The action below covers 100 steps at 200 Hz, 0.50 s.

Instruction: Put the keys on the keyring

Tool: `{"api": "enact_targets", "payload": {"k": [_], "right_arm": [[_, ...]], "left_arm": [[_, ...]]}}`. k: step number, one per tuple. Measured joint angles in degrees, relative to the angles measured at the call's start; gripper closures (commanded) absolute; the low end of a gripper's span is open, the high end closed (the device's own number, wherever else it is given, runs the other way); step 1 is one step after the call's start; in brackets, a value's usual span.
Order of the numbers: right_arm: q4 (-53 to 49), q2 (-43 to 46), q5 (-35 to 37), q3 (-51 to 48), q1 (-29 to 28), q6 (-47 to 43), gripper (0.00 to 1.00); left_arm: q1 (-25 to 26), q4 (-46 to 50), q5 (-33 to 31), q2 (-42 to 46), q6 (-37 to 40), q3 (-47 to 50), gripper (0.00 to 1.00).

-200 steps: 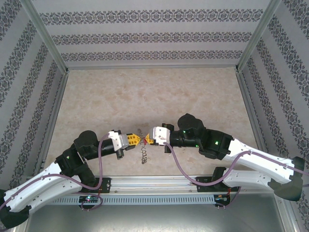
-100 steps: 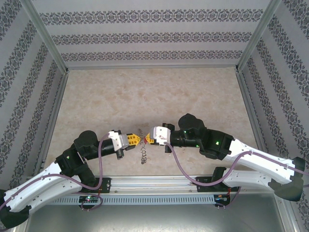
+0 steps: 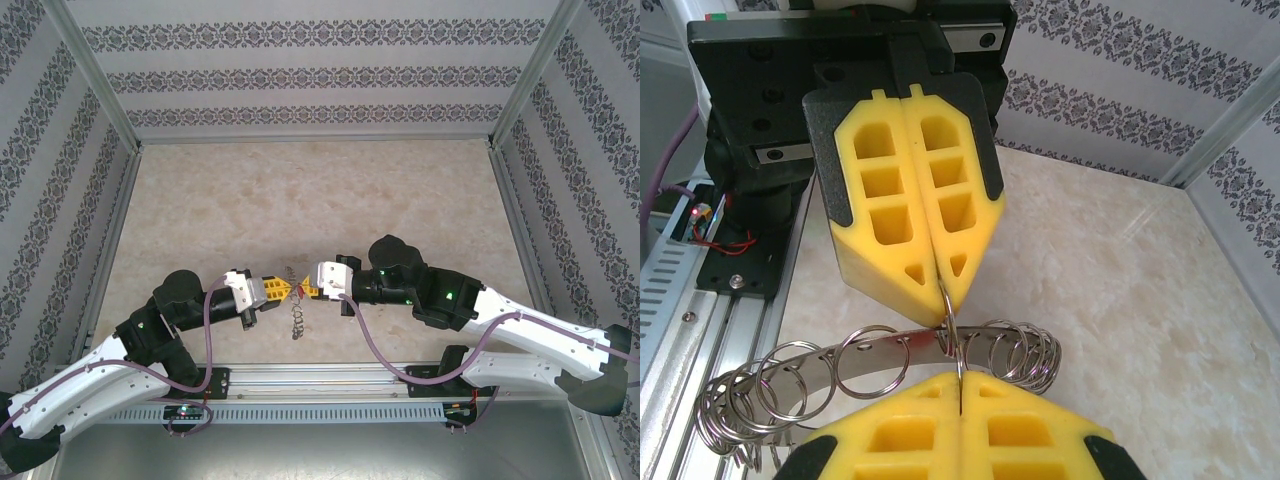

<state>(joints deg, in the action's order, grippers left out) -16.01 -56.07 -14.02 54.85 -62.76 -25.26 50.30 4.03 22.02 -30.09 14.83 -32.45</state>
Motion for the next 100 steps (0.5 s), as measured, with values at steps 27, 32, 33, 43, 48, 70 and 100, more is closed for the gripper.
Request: {"api": "enact_targets", "payload": {"k": [27, 32, 33, 43, 48, 70, 100], "right_arm": [[0.0, -0.2, 0.0, 0.0, 0.0, 0.0, 1.00], [0.0, -0.3, 0.0, 0.0, 0.0, 0.0, 1.00], [0.0, -0.3, 0.0, 0.0, 0.0, 0.0, 1.00], [0.0, -0.4, 0.0, 0.0, 0.0, 0.0, 1.00], [0.0, -0.5, 0.0, 0.0, 0.0, 0.0, 1.00], [0.0, -0.6, 0.0, 0.0, 0.0, 0.0, 1.00], [0.0, -0.6, 0.0, 0.0, 0.0, 0.0, 1.00]], "left_arm": [[0.0, 0.0, 0.0, 0.0, 0.0, 0.0, 1.00], [0.0, 0.0, 0.0, 0.0, 0.0, 0.0, 1.00], [0.0, 0.0, 0.0, 0.0, 0.0, 0.0, 1.00], [0.0, 0.0, 0.0, 0.0, 0.0, 0.0, 1.00], [0.0, 0.0, 0.0, 0.0, 0.0, 0.0, 1.00], [0.0, 0.0, 0.0, 0.0, 0.0, 0.0, 1.00], [0.0, 0.0, 0.0, 0.0, 0.0, 0.0, 1.00]]}}
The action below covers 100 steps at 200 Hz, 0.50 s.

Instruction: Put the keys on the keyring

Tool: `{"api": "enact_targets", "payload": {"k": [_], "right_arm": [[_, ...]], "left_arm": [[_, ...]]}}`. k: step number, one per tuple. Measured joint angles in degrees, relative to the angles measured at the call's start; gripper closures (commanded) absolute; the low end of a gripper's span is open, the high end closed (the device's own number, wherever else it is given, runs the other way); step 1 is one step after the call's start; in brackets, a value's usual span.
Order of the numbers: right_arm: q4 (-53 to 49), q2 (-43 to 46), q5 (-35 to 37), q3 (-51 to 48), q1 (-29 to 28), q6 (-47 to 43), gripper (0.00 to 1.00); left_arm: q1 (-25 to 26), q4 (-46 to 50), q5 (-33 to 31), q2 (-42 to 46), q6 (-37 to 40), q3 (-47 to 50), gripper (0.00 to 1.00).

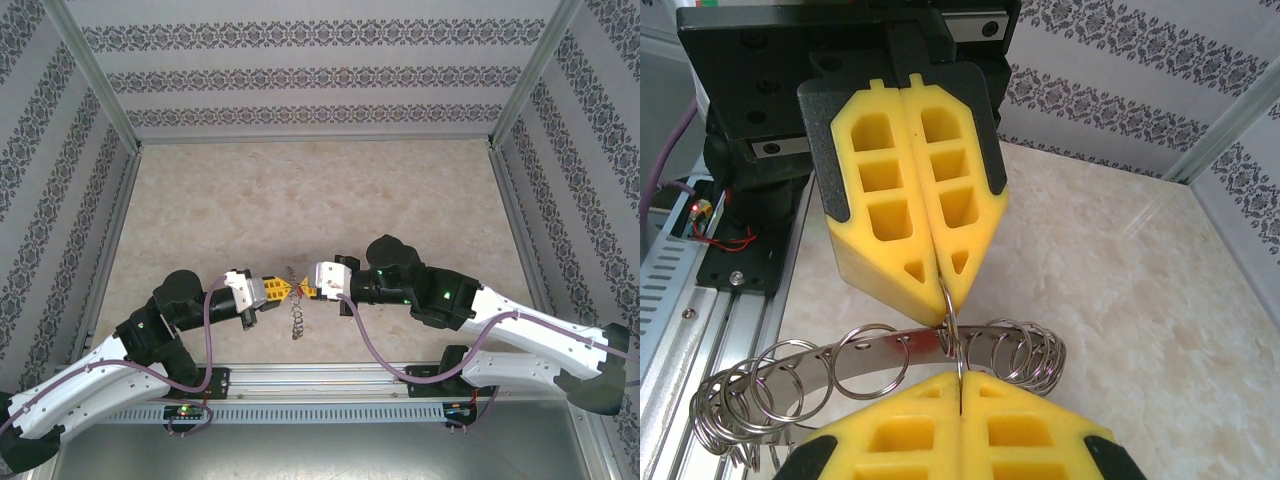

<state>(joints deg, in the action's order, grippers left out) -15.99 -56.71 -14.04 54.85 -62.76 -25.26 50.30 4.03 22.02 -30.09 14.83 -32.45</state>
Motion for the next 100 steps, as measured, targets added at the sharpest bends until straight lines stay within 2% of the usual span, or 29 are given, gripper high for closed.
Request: {"api": "enact_targets", "payload": {"k": [100], "right_arm": [[0.0, 1.0, 0.0, 0.0, 0.0, 0.0, 1.00]], "left_arm": [[0.0, 0.0, 0.0, 0.0, 0.0, 0.0, 1.00]]}}
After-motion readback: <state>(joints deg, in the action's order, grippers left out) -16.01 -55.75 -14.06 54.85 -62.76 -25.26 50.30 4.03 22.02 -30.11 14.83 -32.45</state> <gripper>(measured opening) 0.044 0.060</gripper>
